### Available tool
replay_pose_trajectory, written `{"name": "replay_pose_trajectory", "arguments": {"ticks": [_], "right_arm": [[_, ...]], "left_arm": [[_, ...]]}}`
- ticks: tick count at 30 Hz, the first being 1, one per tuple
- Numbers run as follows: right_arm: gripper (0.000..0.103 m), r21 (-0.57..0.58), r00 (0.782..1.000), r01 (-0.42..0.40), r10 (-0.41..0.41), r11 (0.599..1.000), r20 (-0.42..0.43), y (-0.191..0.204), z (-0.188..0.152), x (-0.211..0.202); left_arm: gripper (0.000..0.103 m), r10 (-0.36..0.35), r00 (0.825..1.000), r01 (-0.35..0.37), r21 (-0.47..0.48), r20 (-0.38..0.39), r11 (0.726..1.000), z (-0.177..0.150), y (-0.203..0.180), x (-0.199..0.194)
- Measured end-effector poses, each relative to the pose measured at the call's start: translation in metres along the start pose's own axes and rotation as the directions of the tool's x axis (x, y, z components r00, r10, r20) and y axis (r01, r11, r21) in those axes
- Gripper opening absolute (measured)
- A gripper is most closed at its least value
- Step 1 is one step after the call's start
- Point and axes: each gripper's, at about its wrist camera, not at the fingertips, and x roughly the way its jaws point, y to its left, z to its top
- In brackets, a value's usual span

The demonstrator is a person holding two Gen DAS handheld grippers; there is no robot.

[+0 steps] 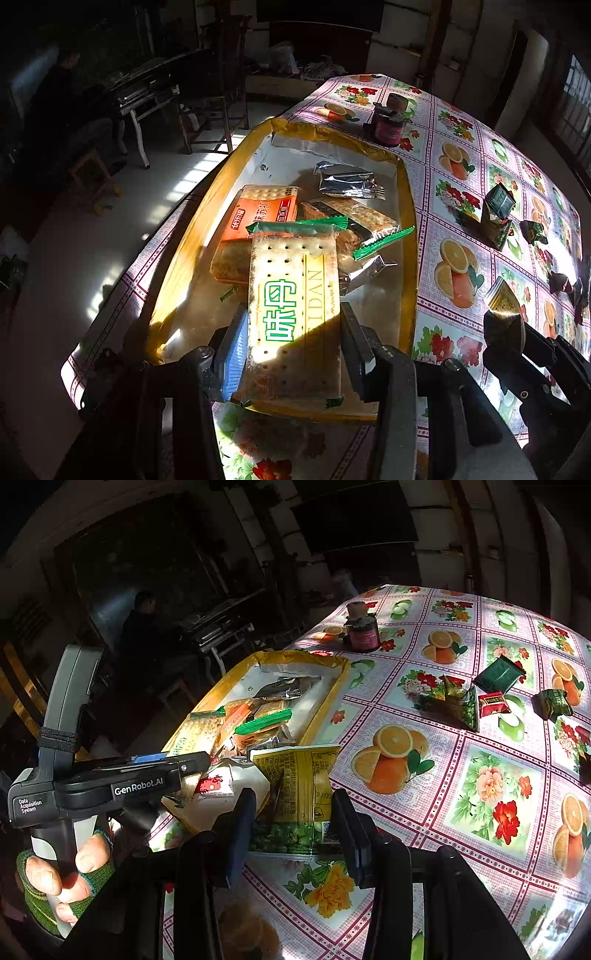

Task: Organize snacks
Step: 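Carry both packs over the yellow tray and open both tools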

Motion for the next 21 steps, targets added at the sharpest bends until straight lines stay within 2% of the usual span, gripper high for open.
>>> {"name": "replay_pose_trajectory", "arguments": {"ticks": [8, 14, 21], "right_arm": [[0.046, -0.054, 0.996, -0.068, 0.065, 0.996, -0.053, 0.029, 0.030, 0.052], [0.047, -0.095, 0.991, -0.075, 0.063, 0.993, -0.120, 0.042, 0.023, 0.085], [0.047, -0.142, 0.987, -0.059, 0.036, 0.988, -0.159, 0.048, 0.018, 0.104]], "left_arm": [[0.045, 0.033, 0.999, -0.034, -0.039, -0.011, 0.999, 0.012, 0.021, 0.015], [0.045, 0.050, 0.998, -0.052, -0.044, -0.027, 0.998, 0.017, 0.027, 0.028], [0.045, 0.061, 0.997, -0.063, -0.041, -0.052, 0.997, 0.018, 0.026, 0.043]]}}
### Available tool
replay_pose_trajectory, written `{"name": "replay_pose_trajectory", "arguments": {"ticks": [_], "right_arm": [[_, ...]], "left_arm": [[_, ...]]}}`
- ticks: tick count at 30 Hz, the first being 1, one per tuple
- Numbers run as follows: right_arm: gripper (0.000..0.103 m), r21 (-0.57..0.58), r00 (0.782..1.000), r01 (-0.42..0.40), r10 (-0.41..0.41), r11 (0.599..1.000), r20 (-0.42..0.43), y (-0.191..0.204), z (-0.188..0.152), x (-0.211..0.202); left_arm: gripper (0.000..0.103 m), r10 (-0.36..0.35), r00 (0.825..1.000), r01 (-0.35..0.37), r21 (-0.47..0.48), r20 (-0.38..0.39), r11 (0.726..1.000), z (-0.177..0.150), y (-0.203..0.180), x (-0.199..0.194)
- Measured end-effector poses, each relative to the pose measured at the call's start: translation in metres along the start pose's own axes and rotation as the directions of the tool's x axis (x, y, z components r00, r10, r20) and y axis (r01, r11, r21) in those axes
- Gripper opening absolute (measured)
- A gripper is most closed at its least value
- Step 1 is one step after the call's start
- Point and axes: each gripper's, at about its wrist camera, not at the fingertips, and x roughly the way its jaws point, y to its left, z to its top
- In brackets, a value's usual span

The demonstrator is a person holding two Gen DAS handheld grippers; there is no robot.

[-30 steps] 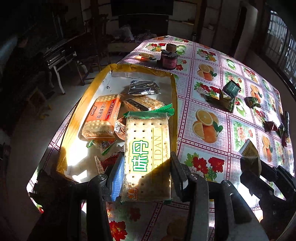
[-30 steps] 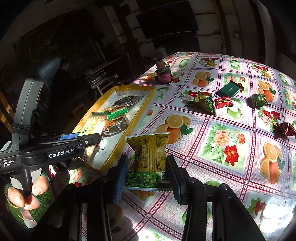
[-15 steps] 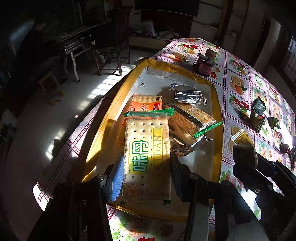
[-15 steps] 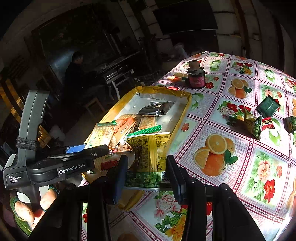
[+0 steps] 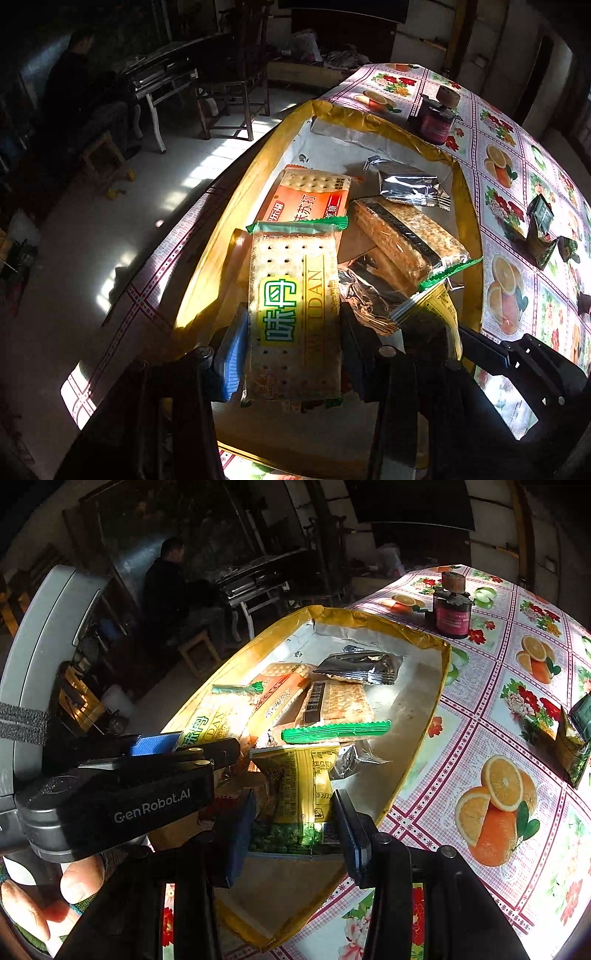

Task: Organize snacks
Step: 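Carry both packs over the yellow tray and open both tools, then move both open tools back over the remaining snacks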

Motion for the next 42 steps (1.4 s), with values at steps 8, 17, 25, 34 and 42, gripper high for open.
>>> {"name": "replay_pose_trajectory", "arguments": {"ticks": [8, 17, 25, 34, 42], "right_arm": [[0.046, -0.010, 1.000, 0.006, -0.006, 1.000, -0.012, 0.001, -0.002, 0.006], [0.062, 0.026, 0.998, 0.015, -0.017, 1.000, 0.068, -0.009, -0.013, -0.037], [0.067, 0.193, 0.986, 0.092, -0.116, 0.977, 0.118, -0.069, -0.063, -0.095], [0.067, 0.391, 0.969, 0.161, -0.221, 0.906, 0.113, -0.139, -0.119, -0.139], [0.069, 0.453, 0.953, 0.193, -0.276, 0.870, 0.124, -0.163, -0.145, -0.159]], "left_arm": [[0.047, 0.006, 1.000, -0.006, -0.003, -0.016, 1.000, 0.002, -0.001, 0.002], [0.075, -0.005, 0.999, 0.006, -0.023, 0.042, 1.000, 0.000, -0.003, -0.029], [0.075, -0.032, 0.998, 0.030, 0.039, 0.048, 0.999, -0.008, -0.037, -0.041], [0.076, -0.072, 0.997, 0.065, 0.154, 0.037, 0.986, -0.023, -0.093, -0.052], [0.076, -0.098, 0.995, 0.094, 0.232, 0.003, 0.968, -0.039, -0.134, -0.054]]}}
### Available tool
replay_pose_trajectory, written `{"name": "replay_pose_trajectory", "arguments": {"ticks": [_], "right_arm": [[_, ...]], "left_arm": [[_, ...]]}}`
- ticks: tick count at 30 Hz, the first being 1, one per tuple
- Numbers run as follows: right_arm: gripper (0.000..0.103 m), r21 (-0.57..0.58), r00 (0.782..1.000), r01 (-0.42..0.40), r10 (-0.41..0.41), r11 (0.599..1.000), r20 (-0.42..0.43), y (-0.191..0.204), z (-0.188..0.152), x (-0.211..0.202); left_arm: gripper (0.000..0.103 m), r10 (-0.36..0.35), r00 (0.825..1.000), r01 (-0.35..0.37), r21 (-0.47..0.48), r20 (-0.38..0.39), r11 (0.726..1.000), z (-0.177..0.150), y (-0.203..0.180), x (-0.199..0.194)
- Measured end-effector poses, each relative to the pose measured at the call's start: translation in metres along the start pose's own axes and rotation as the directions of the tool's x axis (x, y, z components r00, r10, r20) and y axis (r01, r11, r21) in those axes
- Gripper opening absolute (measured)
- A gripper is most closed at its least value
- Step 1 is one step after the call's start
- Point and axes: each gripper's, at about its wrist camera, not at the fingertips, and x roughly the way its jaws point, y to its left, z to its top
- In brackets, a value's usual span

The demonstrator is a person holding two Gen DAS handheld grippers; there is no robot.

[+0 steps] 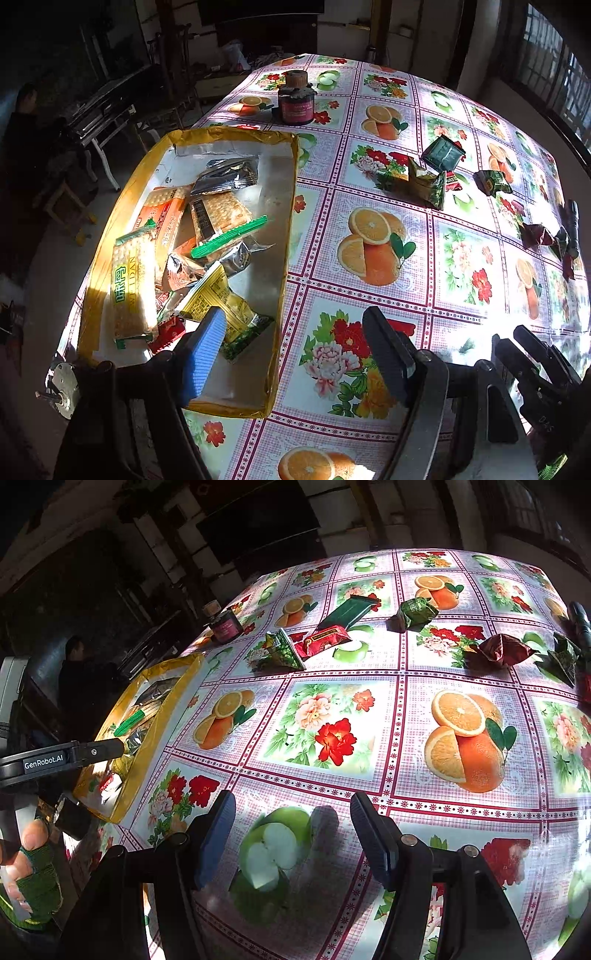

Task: Organize snacks
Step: 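Move both open tools back over the remaining snacks, then grasp the red-wrapped snack with the left tool while the right grasps the brown candy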

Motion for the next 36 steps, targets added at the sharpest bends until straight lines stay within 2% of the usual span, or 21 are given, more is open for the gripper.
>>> {"name": "replay_pose_trajectory", "arguments": {"ticks": [7, 9, 17, 20, 25, 33, 35, 36], "right_arm": [[0.069, 0.072, 0.995, 0.081, -0.085, 0.994, 0.050, -0.034, 0.003, -0.013], [0.076, 0.091, 0.992, 0.108, -0.114, 0.990, 0.063, -0.046, 0.009, -0.016], [0.078, 0.161, 0.970, 0.201, -0.219, 0.966, 0.106, -0.095, 0.048, -0.019], [0.081, 0.183, 0.959, 0.241, -0.264, 0.953, 0.108, -0.112, 0.065, -0.016], [0.086, 0.221, 0.937, 0.306, -0.334, 0.926, 0.101, -0.140, 0.094, -0.005], [0.086, 0.204, 0.927, 0.351, -0.370, 0.914, 0.061, -0.157, 0.118, 0.022], [0.086, 0.194, 0.928, 0.355, -0.370, 0.914, 0.046, -0.159, 0.121, 0.031], [0.085, 0.184, 0.925, 0.361, -0.376, 0.914, 0.051, -0.158, 0.122, 0.032]], "left_arm": [[0.076, -0.022, 1.000, 0.023, 0.032, -0.018, 0.999, 0.005, -0.027, 0.008], [0.076, -0.033, 0.999, 0.033, 0.048, -0.020, 0.998, 0.010, -0.038, 0.011], [0.076, -0.084, 0.996, 0.086, 0.081, -0.021, 0.993, 0.048, -0.086, 0.043], [0.076, -0.073, 0.997, 0.073, 0.087, 0.001, 0.994, 0.068, -0.103, 0.060], [0.076, -0.084, 0.996, 0.086, 0.075, -0.027, 0.993, 0.098, -0.120, 0.096], [0.075, -0.111, 0.991, 0.115, 0.052, -0.071, 0.992, 0.119, -0.135, 0.137], [0.070, -0.110, 0.993, 0.113, 0.058, -0.051, 0.992, 0.121, -0.138, 0.138], [0.061, -0.101, 0.994, 0.103, 0.067, -0.038, 0.992, 0.121, -0.140, 0.138]]}}
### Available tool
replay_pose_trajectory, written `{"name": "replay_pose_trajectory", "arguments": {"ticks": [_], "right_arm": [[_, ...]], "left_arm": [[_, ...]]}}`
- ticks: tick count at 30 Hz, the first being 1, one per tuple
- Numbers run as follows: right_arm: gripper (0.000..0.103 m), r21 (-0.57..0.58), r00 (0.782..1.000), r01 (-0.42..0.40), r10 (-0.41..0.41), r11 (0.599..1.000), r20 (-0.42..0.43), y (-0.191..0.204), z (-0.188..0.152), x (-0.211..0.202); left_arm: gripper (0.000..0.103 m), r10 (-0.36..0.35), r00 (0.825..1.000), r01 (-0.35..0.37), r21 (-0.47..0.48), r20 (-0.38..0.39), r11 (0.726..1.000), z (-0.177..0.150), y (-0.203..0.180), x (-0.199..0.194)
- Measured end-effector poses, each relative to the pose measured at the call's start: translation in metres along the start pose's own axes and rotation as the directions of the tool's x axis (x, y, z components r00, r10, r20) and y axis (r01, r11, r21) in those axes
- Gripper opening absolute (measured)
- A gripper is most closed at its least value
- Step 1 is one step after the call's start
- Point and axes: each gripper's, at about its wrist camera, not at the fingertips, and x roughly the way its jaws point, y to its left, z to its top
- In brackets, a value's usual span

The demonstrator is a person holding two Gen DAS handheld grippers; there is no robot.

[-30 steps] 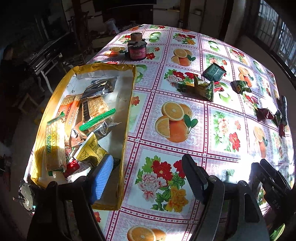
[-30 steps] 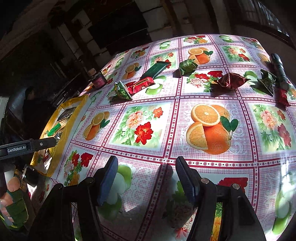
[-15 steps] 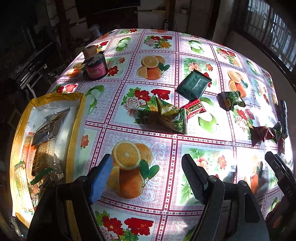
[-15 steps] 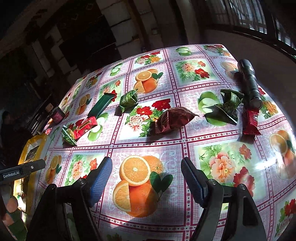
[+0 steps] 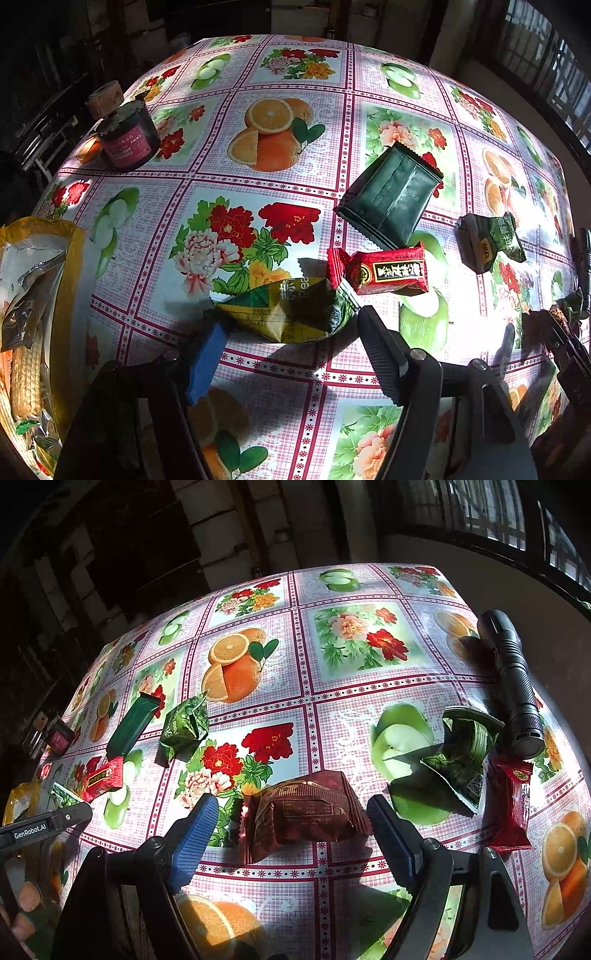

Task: Organize snacks
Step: 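Grasp the red-wrapped snack with the left tool while the right grasps the brown candy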

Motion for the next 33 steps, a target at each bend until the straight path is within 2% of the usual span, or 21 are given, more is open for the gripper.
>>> {"name": "replay_pose_trajectory", "arguments": {"ticks": [1, 7, 8, 9, 10, 13, 14, 15, 16, 17, 18, 20, 21, 25, 30, 31, 33], "right_arm": [[0.084, -0.009, 1.000, -0.007, 0.007, 1.000, 0.005, 0.002, 0.001, 0.000], [0.048, -0.056, 0.999, -0.033, 0.033, 0.998, -0.006, 0.010, 0.003, 0.006], [0.035, -0.056, 0.999, -0.049, 0.048, 0.997, -0.010, 0.011, 0.002, 0.006], [0.034, -0.054, 0.998, -0.060, 0.059, 0.997, -0.010, 0.012, 0.001, 0.004], [0.034, -0.055, 0.998, -0.068, 0.067, 0.996, -0.013, 0.013, 0.000, 0.004], [0.034, -0.053, 0.995, -0.094, 0.093, 0.994, -0.018, 0.015, -0.005, 0.000], [0.034, -0.050, 0.995, -0.103, 0.102, 0.993, -0.019, 0.015, -0.007, -0.001], [0.034, -0.046, 0.994, -0.108, 0.107, 0.993, -0.017, 0.015, -0.008, -0.002], [0.034, -0.041, 0.993, -0.118, 0.118, 0.992, -0.018, 0.014, -0.010, -0.003], [0.034, -0.038, 0.992, -0.128, 0.127, 0.991, -0.020, 0.014, -0.011, -0.004], [0.034, -0.037, 0.991, -0.133, 0.132, 0.990, -0.021, 0.014, -0.011, -0.005], [0.034, -0.035, 0.991, -0.134, 0.133, 0.990, -0.021, 0.015, -0.012, -0.004], [0.034, -0.031, 0.990, -0.142, 0.142, 0.989, -0.022, 0.015, -0.012, -0.004], [0.035, -0.031, 0.988, -0.154, 0.153, 0.988, -0.023, 0.016, -0.013, -0.004], [0.035, -0.038, 0.988, -0.155, 0.154, 0.987, -0.033, 0.016, -0.013, -0.004], [0.035, -0.039, 0.988, -0.152, 0.151, 0.988, -0.035, 0.016, -0.014, -0.005], [0.035, -0.049, 0.989, -0.142, 0.140, 0.989, -0.037, 0.016, -0.016, -0.007]], "left_arm": [[0.058, -0.001, 1.000, 0.001, 0.005, 0.006, 1.000, 0.001, -0.001, 0.000], [0.040, -0.050, 0.998, 0.050, 0.006, 0.026, 0.999, 0.006, -0.002, 0.000], [0.029, -0.062, 0.998, 0.062, 0.001, 0.026, 0.998, 0.006, 0.000, -0.001], [0.003, -0.075, 0.997, 0.075, -0.007, 0.022, 0.997, 0.005, 0.003, -0.002], [0.002, -0.095, 0.995, 0.095, -0.019, 0.010, 0.995, 0.004, 0.006, -0.002], [0.002, -0.136, 0.991, 0.137, -0.047, 0.017, 0.989, 0.006, 0.017, -0.008], [0.009, -0.144, 0.989, 0.146, -0.058, 0.030, 0.988, 0.007, 0.021, -0.012], [0.027, -0.154, 0.987, 0.157, -0.072, 0.047, 0.985, 0.009, 0.025, -0.017], [0.039, -0.165, 0.984, 0.170, -0.084, 0.067, 0.982, 0.011, 0.028, -0.021], [0.062, -0.173, 0.981, 0.181, -0.097, 0.086, 0.979, 0.013, 0.031, -0.026], [0.070, -0.175, 0.978, 0.188, -0.110, 0.113, 0.976, 0.015, 0.034, -0.031], [0.072, -0.169, 0.976, 0.185, -0.120, 0.134, 0.975, 0.020, 0.035, -0.036], [0.076, -0.166, 0.978, 0.181, -0.118, 0.129, 0.976, 0.026, 0.033, -0.035], [0.077, -0.107, 0.989, 0.114, -0.068, 0.098, 0.991, 0.040, 0.016, -0.019], [0.075, -0.059, 0.997, 0.058, 0.019, 0.042, 0.998, 0.039, -0.003, 0.007], [0.069, -0.061, 0.998, 0.060, 0.026, 0.034, 0.998, 0.038, -0.004, 0.011], [0.038, -0.030, 0.998, 0.027, 0.054, 0.048, 0.998, 0.034, -0.008, 0.013]]}}
